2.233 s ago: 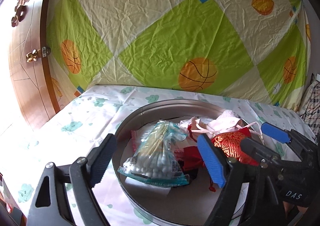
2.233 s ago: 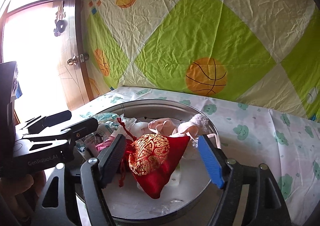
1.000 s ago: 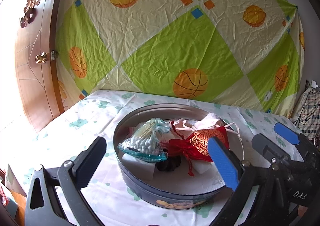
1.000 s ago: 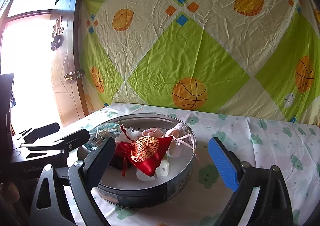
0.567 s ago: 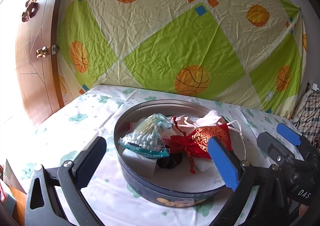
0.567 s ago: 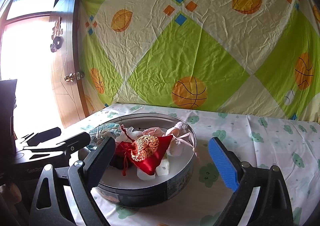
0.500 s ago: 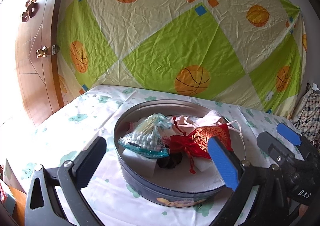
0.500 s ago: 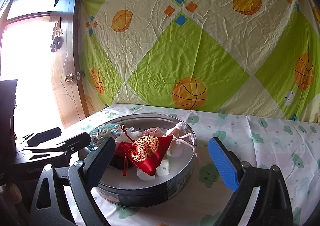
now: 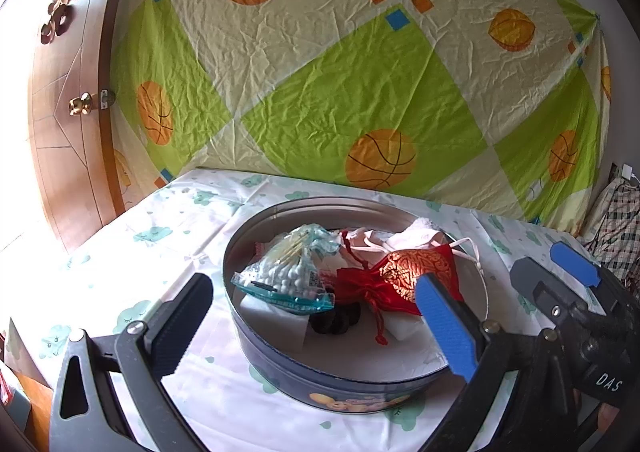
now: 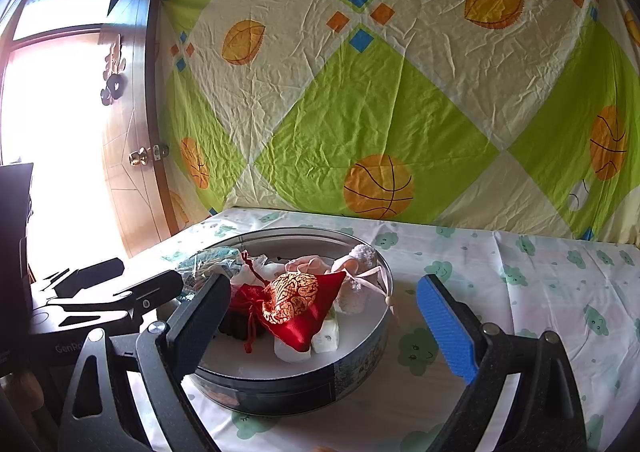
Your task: Organize soft objects
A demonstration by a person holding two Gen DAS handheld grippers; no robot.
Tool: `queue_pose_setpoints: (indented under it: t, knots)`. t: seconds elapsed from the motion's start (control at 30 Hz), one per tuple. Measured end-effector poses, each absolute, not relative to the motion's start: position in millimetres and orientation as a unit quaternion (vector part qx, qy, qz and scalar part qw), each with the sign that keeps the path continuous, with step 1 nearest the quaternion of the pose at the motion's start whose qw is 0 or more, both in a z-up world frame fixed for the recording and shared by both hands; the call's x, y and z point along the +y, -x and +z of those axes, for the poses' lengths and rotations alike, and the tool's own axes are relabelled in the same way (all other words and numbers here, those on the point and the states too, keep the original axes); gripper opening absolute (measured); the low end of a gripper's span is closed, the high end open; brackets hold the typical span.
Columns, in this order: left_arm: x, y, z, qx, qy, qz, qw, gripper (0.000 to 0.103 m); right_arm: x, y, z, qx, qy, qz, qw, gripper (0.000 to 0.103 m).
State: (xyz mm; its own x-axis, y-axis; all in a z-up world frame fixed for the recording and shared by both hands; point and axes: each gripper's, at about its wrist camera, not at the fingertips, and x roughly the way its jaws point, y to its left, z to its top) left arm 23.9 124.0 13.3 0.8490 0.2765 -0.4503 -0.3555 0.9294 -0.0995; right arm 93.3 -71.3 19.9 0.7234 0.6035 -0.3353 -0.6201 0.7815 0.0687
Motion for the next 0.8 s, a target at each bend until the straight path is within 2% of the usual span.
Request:
queue_pose_setpoints:
  t: [0.8]
  knots:
    - [131.2, -25.2, 10.9, 0.222, 0.090, 0.175, 0.955, 0.102, -67.1, -92.8, 19.1, 0.175, 0.024, 0.332, 0.926, 0.096]
